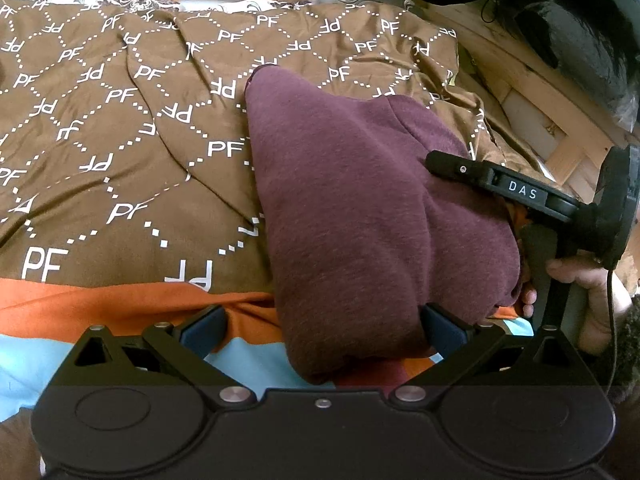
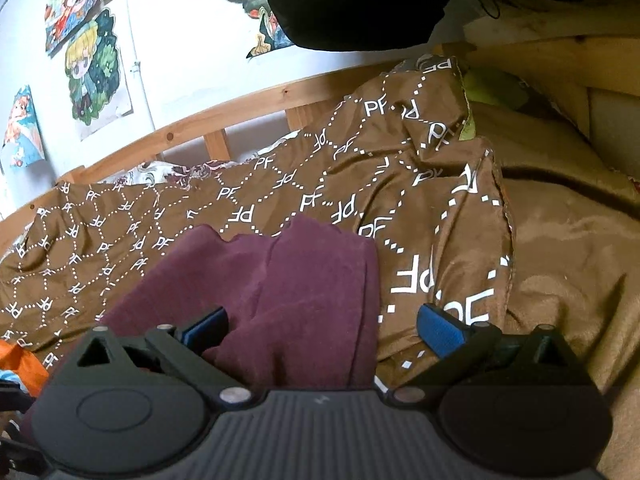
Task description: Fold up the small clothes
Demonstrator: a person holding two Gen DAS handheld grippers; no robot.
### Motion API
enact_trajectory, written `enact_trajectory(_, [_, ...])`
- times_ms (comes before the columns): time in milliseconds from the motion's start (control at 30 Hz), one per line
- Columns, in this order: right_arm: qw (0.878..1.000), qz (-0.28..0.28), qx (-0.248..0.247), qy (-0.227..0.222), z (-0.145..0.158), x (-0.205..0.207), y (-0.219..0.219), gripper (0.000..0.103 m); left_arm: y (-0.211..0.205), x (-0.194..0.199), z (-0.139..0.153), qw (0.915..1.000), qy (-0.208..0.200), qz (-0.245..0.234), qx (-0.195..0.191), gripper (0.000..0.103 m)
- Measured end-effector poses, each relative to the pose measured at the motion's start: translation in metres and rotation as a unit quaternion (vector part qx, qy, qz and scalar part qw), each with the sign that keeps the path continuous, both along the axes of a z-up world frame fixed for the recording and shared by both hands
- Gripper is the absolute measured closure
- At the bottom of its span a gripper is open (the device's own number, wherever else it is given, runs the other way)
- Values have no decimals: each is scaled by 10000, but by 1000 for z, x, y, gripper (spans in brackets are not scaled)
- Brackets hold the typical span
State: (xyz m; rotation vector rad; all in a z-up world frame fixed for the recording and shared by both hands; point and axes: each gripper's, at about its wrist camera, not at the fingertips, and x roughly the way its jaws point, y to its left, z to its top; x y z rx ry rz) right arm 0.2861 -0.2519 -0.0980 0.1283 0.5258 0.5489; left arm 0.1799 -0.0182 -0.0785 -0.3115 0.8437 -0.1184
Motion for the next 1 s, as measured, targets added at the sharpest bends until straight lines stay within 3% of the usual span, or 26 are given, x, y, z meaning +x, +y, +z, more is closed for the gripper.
enact_trajectory(233, [10000, 13, 10, 6, 0, -1, -1, 1, -1, 0, 0, 10000, -6, 4, 10, 1])
enact_trajectory(433, [9954, -53, 943, 130, 8, -3, -20, 3, -1, 0, 0, 10000, -8, 10, -11, 1])
enact_trajectory(600, [9953, -194, 933, 172, 9, 1, -23, 22, 0, 0, 0, 10000, -10, 13, -25, 1])
enact_trajectory(667, [9950, -206, 962, 193, 9, 3, -24, 39, -1, 0, -1, 10000, -13, 12, -23, 1])
enact_trajectory(900, [9965, -281, 647, 441, 3, 9, -21, 46, 0, -2, 3, 9999, -112, -4, -23, 1])
enact_trajectory(933, [9960, -286, 716, 454, 2, 10, -23, 55, 0, -4, 7, 9998, -201, -25, 11, 1])
enact_trajectory(967, [9952, -325, 782, 482, 1, 10, -25, 70, -1, -6, 10, 9995, -314, -48, 51, 1])
enact_trajectory(1000, [9948, -334, 811, 525, 1, 11, -26, 75, -1, -7, 14, 9990, -438, -80, 85, 2])
